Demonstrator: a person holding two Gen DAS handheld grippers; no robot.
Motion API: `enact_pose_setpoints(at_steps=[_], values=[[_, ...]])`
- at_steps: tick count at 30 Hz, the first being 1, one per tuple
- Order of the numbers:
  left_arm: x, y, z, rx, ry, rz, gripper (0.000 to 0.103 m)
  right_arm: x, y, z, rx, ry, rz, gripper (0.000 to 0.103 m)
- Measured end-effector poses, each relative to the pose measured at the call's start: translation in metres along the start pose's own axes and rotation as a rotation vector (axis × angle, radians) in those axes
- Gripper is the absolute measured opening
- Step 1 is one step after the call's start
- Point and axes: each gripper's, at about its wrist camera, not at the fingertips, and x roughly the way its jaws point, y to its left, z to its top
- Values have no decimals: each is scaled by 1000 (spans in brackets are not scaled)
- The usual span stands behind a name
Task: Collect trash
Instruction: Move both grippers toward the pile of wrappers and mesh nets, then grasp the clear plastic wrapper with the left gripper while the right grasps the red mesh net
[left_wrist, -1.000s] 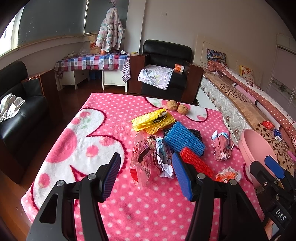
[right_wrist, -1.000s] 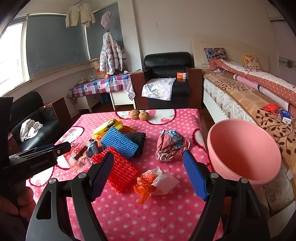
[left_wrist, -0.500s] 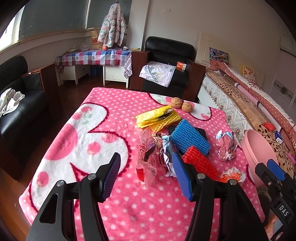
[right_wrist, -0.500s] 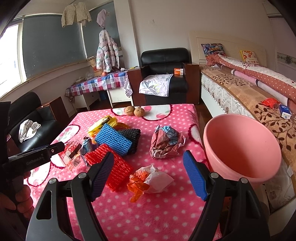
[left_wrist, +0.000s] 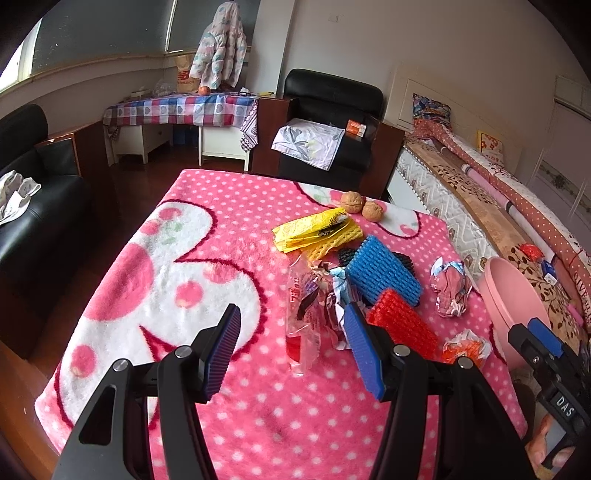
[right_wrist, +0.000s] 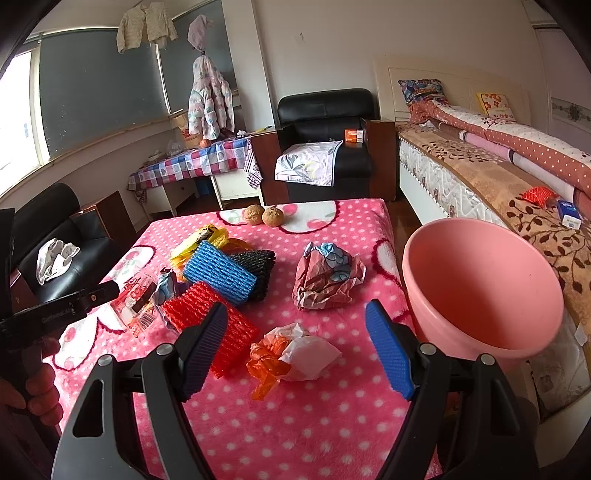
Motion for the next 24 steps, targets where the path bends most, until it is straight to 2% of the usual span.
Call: enact_pose_setpoints(at_steps=[5,10,14,16,17,21,24], values=[[6,8,-2,6,29,-27,54,2,-1,-2,-10,9,7,77],[12,5,-6,49,36,-37,45,6,2,-4,-20,24,20,77],[23,4,-8,46,69,-57,37,7,3,-4,-25,31,41,75],[28,5,-9,38,85,-65,20,7,5,-4,-33,34,59,72],[30,6,-10,29,97,-78,17,7,6,-5,-42,37,75,72],[28,12,-8,8,79,-92,10,11,24,-5,-108,58,146,71],[24,12,-8,16,54,-97,9,20,48,-8,-206,100,208,71]])
